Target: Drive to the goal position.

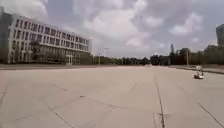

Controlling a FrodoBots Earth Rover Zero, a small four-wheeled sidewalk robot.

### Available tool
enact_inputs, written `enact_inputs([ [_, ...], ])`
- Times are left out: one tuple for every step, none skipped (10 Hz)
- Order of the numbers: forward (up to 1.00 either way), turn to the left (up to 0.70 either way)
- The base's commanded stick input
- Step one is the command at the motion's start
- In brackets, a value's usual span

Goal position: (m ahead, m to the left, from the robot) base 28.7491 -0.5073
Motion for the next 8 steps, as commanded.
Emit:
enact_inputs([
  [0.50, -0.02],
  [0.50, -0.02],
  [0.50, -0.02],
  [0.50, -0.02],
  [0.50, -0.02],
  [0.50, -0.02],
  [0.50, -0.02],
  [0.50, -0.02],
])
